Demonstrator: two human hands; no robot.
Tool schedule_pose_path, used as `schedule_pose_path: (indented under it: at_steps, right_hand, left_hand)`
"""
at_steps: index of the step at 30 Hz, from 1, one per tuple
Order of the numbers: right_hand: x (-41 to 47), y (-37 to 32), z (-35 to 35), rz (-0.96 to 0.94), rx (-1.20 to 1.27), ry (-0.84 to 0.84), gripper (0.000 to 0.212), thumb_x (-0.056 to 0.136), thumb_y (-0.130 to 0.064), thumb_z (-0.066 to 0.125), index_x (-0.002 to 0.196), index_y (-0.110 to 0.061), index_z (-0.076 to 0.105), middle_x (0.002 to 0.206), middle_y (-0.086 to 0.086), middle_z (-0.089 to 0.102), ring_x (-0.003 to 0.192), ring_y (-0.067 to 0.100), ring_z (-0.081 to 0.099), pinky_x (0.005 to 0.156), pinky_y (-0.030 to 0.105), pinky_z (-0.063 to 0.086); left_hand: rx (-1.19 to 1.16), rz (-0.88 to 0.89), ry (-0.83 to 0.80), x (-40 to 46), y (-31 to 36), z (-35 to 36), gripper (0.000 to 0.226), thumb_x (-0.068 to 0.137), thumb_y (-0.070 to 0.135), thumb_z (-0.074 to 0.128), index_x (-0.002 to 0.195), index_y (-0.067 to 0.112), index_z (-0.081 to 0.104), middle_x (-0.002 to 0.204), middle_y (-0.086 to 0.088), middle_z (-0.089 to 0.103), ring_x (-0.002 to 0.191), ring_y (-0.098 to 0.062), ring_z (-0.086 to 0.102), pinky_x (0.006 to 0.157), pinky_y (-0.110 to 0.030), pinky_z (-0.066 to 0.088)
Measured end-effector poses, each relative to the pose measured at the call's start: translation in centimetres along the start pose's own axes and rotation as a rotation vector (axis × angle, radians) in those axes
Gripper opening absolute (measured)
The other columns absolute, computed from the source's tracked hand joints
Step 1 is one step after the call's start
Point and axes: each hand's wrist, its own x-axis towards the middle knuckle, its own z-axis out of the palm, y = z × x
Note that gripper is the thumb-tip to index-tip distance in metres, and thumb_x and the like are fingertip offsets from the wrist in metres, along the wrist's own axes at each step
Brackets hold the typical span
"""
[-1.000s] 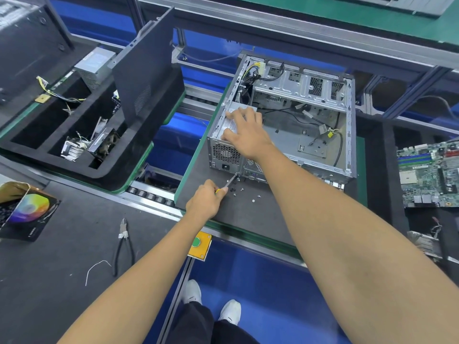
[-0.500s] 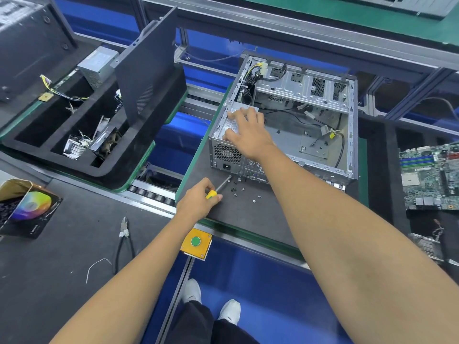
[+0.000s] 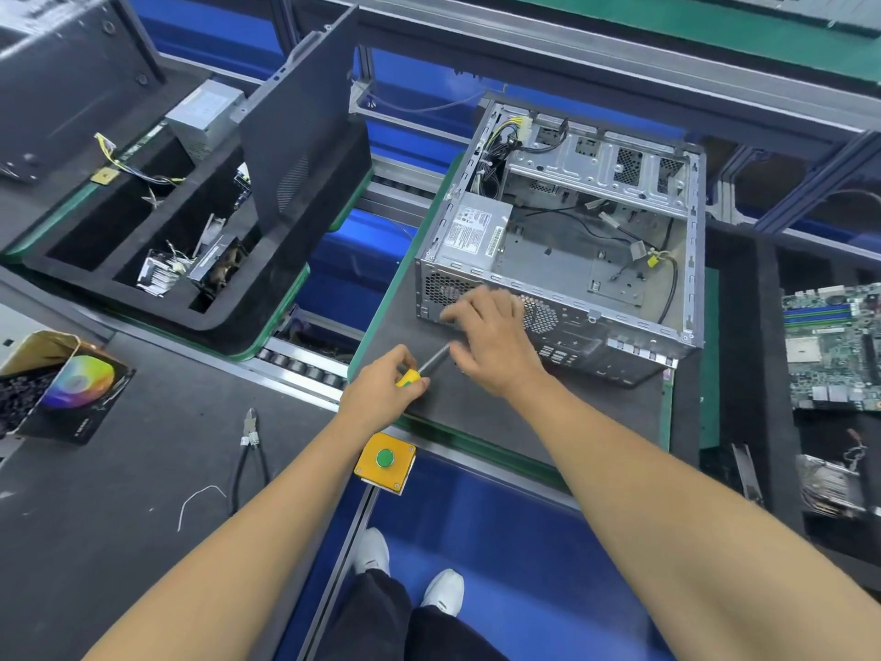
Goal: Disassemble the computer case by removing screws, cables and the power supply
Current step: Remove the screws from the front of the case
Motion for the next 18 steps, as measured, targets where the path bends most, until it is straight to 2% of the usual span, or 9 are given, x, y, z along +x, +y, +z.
schedule_pose_path:
  at_steps: [3, 5, 8, 12, 18]
  right_hand:
    - [-2.9, 0.5, 1.8, 0.156, -0.025, -0.245, 0.042, 0.084, -0.019, 0.063, 0.126, -0.02, 0.057, 0.116, 0.003, 0.049, 0.102, 0.024, 0.042, 0.092, 0.041, 0.037]
    - [-3.9, 0.8, 2.7, 0.281, -0.043, -0.329, 0.047, 0.088, -0.023, 0.058, 0.135, -0.027, 0.052, 0.121, 0.0, 0.044, 0.108, 0.022, 0.039, 0.095, 0.039, 0.034]
    - [-4.5, 1.1, 3.6, 0.348, -0.076, -0.392, 0.054, 0.092, -0.029, 0.052, 0.145, -0.034, 0.044, 0.128, -0.001, 0.039, 0.113, 0.022, 0.037, 0.098, 0.038, 0.03]
    - [-5.1, 1.3, 4.4, 0.339, -0.125, -0.433, 0.058, 0.095, -0.033, 0.046, 0.152, -0.042, 0.036, 0.14, 0.002, 0.037, 0.122, 0.024, 0.034, 0.107, 0.043, 0.024]
    - [-6.9, 1.3, 5.2, 0.366, -0.185, -0.52, 0.071, 0.096, -0.046, 0.036, 0.161, -0.043, 0.007, 0.154, 0.006, 0.029, 0.135, 0.026, 0.029, 0.114, 0.044, 0.015]
  left_hand:
    - [-0.011, 0.002, -0.014, 0.2, -0.2, -0.2, 0.025, 0.089, 0.05, 0.069, 0.093, 0.033, 0.05, 0.074, 0.011, 0.055, 0.072, -0.014, 0.055, 0.072, -0.039, 0.051]
    - [-0.02, 0.01, -0.022, 0.2, -0.3, -0.3, 0.024, 0.088, 0.049, 0.07, 0.092, 0.034, 0.051, 0.076, 0.01, 0.058, 0.075, -0.014, 0.057, 0.073, -0.039, 0.053]
    - [-0.016, 0.025, -0.032, 0.2, -0.5, -0.3, 0.024, 0.087, 0.05, 0.07, 0.091, 0.036, 0.051, 0.073, 0.009, 0.058, 0.072, -0.012, 0.057, 0.071, -0.038, 0.052]
    - [-0.04, 0.034, -0.051, 0.2, -0.6, -0.2, 0.023, 0.088, 0.048, 0.07, 0.091, 0.034, 0.052, 0.071, 0.008, 0.057, 0.068, -0.014, 0.056, 0.069, -0.04, 0.052]
    - [-0.066, 0.029, -0.081, 0.3, -1.0, -0.4, 0.022, 0.089, 0.044, 0.072, 0.093, 0.031, 0.055, 0.078, 0.005, 0.06, 0.075, -0.016, 0.059, 0.074, -0.041, 0.054]
